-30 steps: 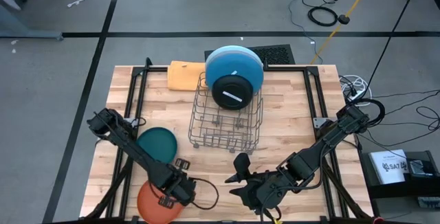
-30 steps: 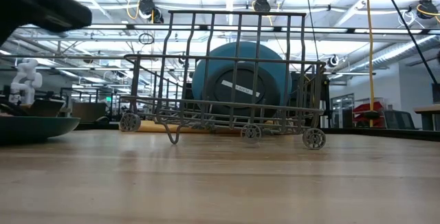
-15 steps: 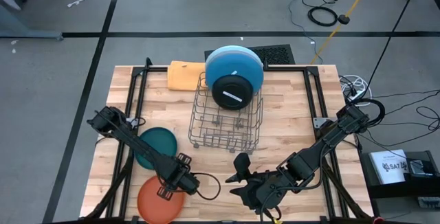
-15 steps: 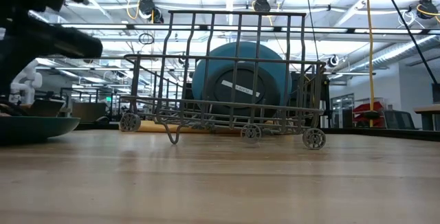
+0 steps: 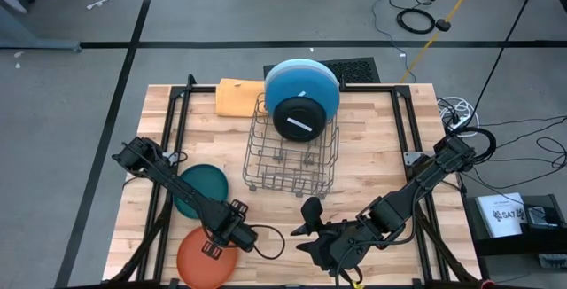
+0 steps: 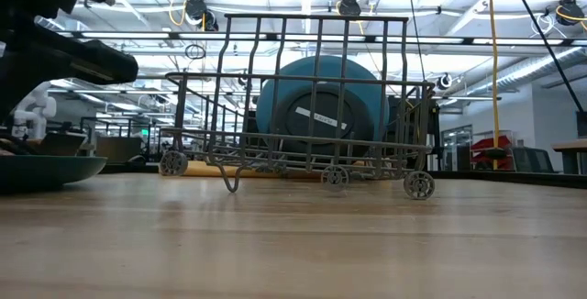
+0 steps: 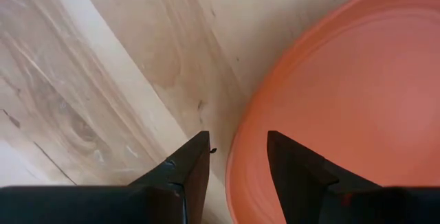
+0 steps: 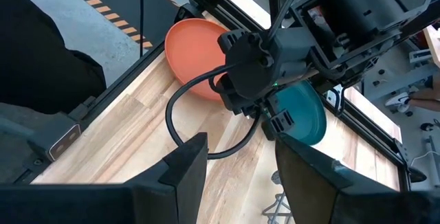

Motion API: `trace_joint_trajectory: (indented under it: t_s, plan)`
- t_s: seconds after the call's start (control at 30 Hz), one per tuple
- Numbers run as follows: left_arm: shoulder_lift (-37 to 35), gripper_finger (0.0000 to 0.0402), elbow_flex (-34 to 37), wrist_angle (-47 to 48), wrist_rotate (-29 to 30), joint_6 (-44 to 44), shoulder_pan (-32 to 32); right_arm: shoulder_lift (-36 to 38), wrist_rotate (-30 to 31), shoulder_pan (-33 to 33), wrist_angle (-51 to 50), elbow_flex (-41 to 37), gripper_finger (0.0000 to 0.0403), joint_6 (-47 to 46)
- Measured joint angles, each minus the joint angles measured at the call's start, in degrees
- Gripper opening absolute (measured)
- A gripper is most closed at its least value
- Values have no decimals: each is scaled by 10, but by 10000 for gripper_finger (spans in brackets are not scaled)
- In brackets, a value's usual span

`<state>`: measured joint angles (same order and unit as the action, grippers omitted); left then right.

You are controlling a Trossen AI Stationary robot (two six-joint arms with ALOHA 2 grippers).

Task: Sort dishes
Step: Put the orange plate into the dish rack

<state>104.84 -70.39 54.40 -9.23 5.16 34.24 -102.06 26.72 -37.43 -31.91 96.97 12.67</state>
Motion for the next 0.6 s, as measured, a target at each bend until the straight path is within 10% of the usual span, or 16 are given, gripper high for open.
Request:
trace_joint_trajectory:
  t_s: [0.6]
  plan:
    - [22,146,0,-5,-4,25,-1,0,0,0,0,0,167,0]
